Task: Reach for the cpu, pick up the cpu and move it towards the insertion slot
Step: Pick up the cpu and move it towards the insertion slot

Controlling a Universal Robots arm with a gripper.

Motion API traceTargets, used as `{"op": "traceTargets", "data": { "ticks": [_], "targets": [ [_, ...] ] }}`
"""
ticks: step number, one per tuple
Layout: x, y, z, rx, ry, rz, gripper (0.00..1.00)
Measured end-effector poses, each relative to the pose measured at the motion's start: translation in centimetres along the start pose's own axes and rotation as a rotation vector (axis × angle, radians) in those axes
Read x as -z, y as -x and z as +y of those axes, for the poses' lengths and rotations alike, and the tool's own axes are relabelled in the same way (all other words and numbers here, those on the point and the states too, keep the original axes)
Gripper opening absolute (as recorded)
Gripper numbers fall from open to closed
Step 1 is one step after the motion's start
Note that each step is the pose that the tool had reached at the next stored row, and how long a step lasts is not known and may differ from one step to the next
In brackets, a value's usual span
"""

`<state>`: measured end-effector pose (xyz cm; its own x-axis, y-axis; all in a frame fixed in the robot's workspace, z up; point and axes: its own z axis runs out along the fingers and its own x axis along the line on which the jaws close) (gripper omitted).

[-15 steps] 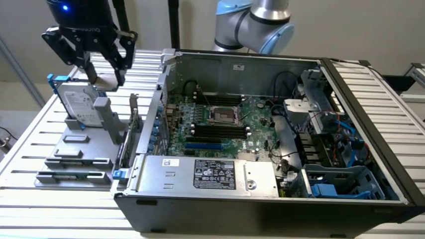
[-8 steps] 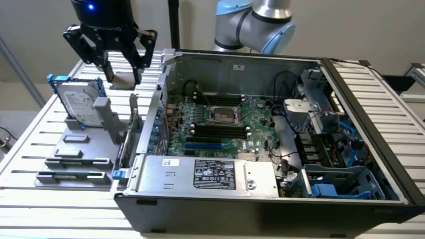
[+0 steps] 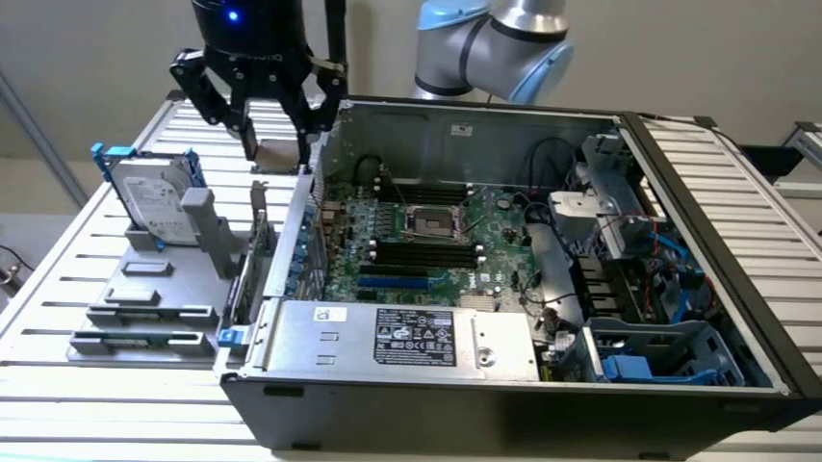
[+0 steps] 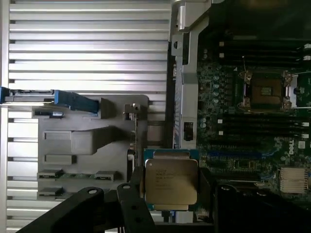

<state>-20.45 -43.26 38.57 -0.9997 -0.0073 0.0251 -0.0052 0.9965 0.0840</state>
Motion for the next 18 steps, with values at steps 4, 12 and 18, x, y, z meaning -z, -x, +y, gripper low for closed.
{"op": "traceTargets", "data": {
  "ticks": [4,12,18],
  "targets": [
    [0.04,1.8,-0.01,0.0,0.002,0.0003,0.55],
    [0.14,5.4,-0.03,0.0,0.0024,0.001,0.55],
    [0.2,8.2,-0.04,0.0,0.0024,0.001,0.55]
  ]
}}
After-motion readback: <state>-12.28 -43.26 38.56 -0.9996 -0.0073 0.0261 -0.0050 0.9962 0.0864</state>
